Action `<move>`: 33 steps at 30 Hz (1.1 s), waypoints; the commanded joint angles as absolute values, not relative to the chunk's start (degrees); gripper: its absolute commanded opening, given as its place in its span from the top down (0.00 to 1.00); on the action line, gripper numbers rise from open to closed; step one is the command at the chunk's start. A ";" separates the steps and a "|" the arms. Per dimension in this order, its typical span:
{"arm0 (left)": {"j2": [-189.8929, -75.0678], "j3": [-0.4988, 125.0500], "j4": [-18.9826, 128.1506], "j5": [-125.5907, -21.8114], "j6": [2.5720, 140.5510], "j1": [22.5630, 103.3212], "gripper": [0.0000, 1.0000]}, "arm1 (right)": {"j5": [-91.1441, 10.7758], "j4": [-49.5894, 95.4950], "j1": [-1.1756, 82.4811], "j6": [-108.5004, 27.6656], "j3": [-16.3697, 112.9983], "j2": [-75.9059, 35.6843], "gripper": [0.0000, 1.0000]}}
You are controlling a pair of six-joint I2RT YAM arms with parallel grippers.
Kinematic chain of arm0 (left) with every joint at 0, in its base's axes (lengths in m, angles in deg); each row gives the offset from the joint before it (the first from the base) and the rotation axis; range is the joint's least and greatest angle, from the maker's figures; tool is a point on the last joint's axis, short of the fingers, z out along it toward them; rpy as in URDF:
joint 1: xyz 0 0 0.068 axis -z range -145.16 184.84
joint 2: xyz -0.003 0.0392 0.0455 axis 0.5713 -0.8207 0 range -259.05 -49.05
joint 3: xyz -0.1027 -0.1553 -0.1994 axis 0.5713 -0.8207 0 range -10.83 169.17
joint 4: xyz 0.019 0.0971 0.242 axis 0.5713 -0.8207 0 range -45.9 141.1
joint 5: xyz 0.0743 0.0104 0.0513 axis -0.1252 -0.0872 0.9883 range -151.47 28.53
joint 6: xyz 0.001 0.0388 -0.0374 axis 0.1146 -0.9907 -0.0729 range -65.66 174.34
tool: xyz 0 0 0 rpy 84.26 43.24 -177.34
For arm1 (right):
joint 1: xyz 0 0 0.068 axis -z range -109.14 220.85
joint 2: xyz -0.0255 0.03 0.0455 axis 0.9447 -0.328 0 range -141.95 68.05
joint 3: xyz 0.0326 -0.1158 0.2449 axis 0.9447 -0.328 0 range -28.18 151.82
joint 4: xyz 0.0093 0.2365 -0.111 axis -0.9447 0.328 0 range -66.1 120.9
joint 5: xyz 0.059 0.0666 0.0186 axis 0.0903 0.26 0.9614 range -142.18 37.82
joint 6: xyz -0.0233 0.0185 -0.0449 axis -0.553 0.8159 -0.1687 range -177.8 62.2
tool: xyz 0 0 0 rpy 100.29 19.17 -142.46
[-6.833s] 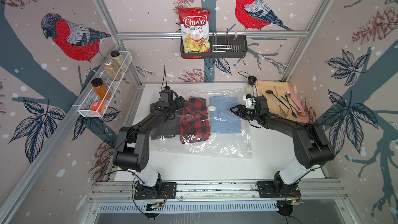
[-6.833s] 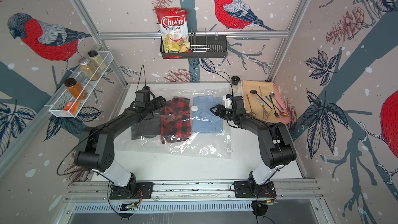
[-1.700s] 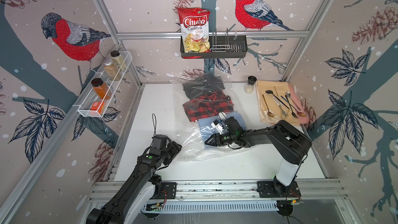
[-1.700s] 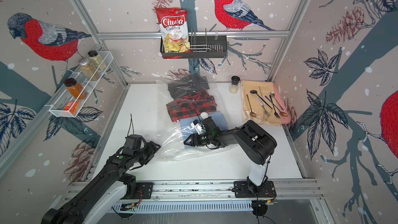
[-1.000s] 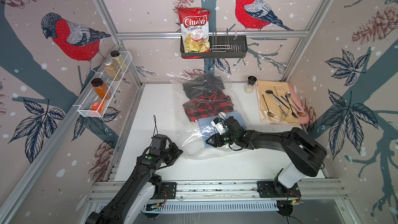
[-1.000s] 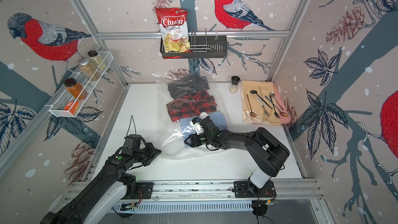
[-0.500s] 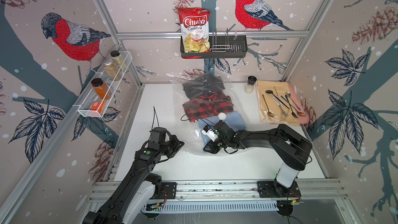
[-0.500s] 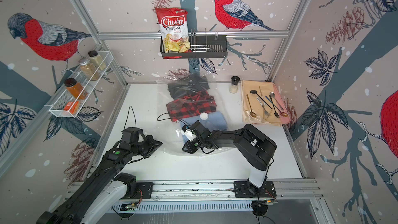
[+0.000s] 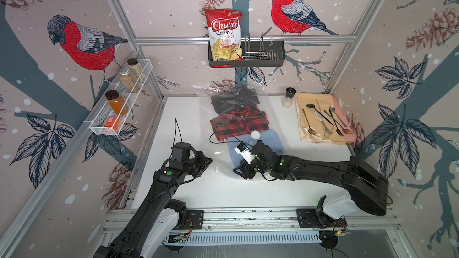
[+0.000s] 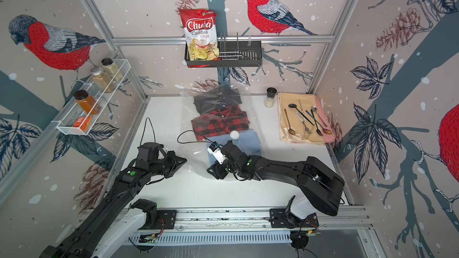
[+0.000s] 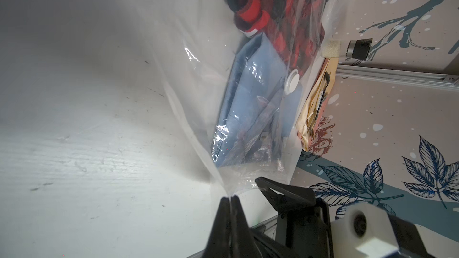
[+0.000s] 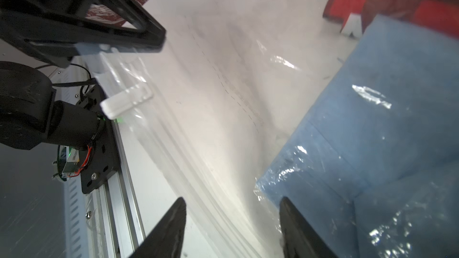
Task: Place the folded shirt into the vacuum bag
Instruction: Close the vacuum bag at the center of the board.
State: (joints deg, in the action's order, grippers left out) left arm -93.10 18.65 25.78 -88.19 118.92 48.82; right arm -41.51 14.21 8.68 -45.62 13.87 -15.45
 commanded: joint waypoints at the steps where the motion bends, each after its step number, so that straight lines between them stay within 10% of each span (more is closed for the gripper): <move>1: -93.55 20.01 23.69 -86.93 120.68 48.80 1.00 | -54.01 6.44 4.58 -50.18 11.92 -13.26 0.26; 19: -94.74 20.37 26.67 -85.64 124.74 48.82 1.00 | -68.79 0.07 -5.70 -57.54 19.02 -28.02 0.37; 28: -94.84 20.35 29.13 -84.60 124.01 48.73 1.00 | -63.97 1.89 -1.86 -53.81 21.10 -30.72 0.87; 33: -95.03 20.65 31.07 -81.15 120.17 48.73 0.54 | -55.45 1.05 3.44 -50.52 19.15 -27.96 0.94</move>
State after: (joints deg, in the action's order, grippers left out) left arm -95.07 19.98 27.99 -84.41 123.70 48.82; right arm -61.70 2.10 1.51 -53.57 19.83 -29.42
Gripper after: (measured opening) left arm 0.372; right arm 0.069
